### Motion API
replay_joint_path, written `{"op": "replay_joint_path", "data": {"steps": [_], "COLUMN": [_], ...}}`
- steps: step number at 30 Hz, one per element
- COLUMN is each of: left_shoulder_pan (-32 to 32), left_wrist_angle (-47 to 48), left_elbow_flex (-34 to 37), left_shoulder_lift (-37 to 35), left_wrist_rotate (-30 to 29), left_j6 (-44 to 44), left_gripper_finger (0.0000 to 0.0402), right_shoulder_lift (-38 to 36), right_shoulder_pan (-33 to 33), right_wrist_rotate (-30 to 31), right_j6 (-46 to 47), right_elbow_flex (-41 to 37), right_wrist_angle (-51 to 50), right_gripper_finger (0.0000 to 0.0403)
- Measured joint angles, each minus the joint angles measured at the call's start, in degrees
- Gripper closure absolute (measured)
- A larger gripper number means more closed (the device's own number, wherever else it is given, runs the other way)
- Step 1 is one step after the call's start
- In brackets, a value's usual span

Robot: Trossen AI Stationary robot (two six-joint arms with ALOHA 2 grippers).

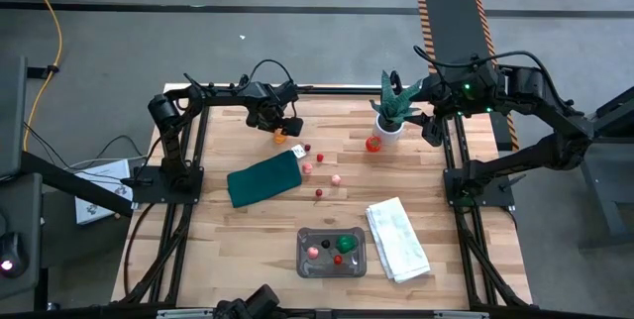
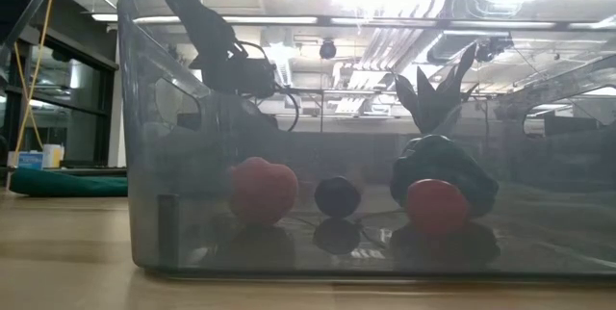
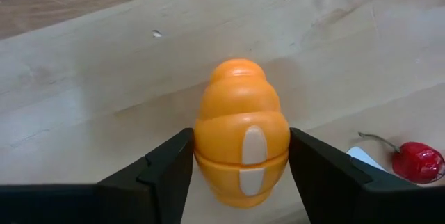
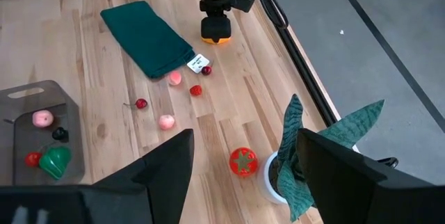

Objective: Pick and placing Produce into tupperware
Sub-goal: Put the orange croissant into the black bin

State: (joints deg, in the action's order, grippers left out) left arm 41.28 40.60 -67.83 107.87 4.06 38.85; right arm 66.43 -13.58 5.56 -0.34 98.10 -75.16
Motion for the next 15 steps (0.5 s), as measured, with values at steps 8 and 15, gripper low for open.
{"op": "replay_joint_path", "data": {"steps": [8,15], "left_shoulder_pan": [0.00,0.00], "left_wrist_angle": [-0.02,-0.02], "left_elbow_flex": [0.02,0.02], "left_shoulder_lift": [0.00,0.02], "left_wrist_rotate": [-0.01,0.00], "left_j6": [0.02,0.02], "left_gripper_finger": [0.0198,0.0188], "right_shoulder_lift": [0.00,0.00], "right_shoulder_pan": [0.00,0.01], "right_wrist_rotate": [0.00,0.00], "right_j6": [-0.10,-0.10], "right_elbow_flex": [0.00,0.00], "right_wrist_angle": [0.00,0.00], "right_gripper_finger": [0.0158,0.0158]}}
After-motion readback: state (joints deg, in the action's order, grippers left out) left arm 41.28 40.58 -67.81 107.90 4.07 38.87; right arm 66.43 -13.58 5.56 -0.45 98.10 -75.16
